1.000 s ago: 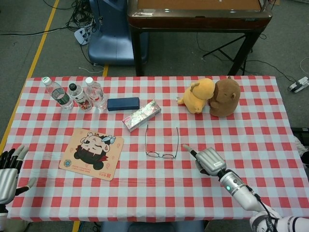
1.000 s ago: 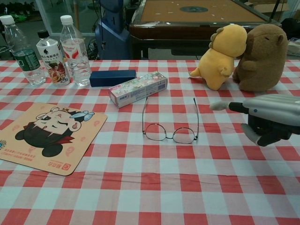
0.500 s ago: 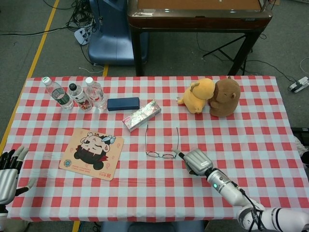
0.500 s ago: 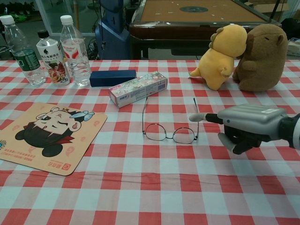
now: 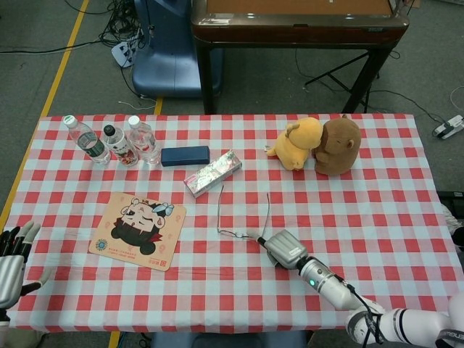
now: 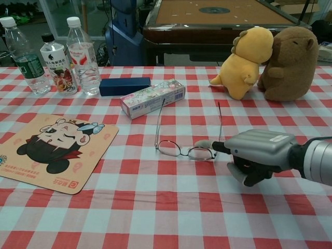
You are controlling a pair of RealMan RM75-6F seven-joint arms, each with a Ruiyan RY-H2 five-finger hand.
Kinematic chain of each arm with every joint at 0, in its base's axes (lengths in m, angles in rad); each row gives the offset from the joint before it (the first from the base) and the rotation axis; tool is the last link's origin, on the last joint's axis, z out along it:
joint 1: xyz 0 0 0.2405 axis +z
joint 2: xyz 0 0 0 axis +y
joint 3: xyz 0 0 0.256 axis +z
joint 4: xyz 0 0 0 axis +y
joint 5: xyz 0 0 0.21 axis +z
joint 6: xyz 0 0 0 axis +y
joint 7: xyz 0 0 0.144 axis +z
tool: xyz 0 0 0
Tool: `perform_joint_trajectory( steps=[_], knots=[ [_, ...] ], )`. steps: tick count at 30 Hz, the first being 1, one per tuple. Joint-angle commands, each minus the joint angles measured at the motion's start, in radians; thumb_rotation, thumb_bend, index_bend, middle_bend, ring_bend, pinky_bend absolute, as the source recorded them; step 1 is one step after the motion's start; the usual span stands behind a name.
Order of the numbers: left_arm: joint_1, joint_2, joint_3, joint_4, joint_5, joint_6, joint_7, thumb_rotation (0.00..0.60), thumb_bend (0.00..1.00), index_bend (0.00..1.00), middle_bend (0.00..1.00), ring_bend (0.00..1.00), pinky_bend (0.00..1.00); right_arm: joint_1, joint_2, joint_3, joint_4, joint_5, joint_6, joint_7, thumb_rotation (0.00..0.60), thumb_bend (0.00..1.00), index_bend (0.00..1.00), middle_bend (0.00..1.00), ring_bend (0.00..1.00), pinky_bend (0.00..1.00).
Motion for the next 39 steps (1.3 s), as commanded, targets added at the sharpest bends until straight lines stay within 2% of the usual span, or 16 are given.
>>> perform_joint_trajectory(
  steps=[1, 10, 22, 28, 39],
  knots=[
    [0.002, 0.000, 0.001, 0.003, 0.001, 0.002, -0.006, 0.600, 0.25, 0.00, 0.00, 0.00, 0.00, 0.001, -0.009, -0.013, 0.000, -0.009, 0.009, -0.012, 0.600, 0.73, 0.00, 1.00, 1.00, 0.97],
    [0.006, 0.000, 0.003, 0.010, 0.006, 0.004, -0.020, 0.600, 0.25, 0.00, 0.00, 0.00, 0.00, -0.001, -0.016, -0.055, -0.011, -0.026, 0.025, -0.053, 0.600, 0.73, 0.00, 1.00, 1.00, 0.97],
    [0.004, -0.001, 0.006, 0.000, 0.015, 0.000, -0.015, 0.600, 0.25, 0.00, 0.00, 0.00, 0.00, -0.020, 0.027, -0.077, -0.028, -0.061, 0.080, -0.057, 0.600, 0.73, 0.00, 1.00, 1.00, 0.97],
    [0.005, 0.002, 0.008, -0.008, 0.016, -0.002, -0.018, 0.600, 0.25, 0.00, 0.00, 0.00, 0.00, -0.019, 0.026, -0.055, 0.000, -0.046, 0.093, -0.039, 0.600, 0.73, 0.00, 1.00, 1.00, 0.97],
    [0.012, 0.005, 0.008, -0.003, 0.012, 0.003, -0.022, 0.600, 0.25, 0.00, 0.00, 0.00, 0.00, 0.036, -0.002, 0.025, 0.111, -0.017, 0.062, 0.015, 0.600, 0.73, 0.00, 1.00, 1.00, 0.97]
  ],
)
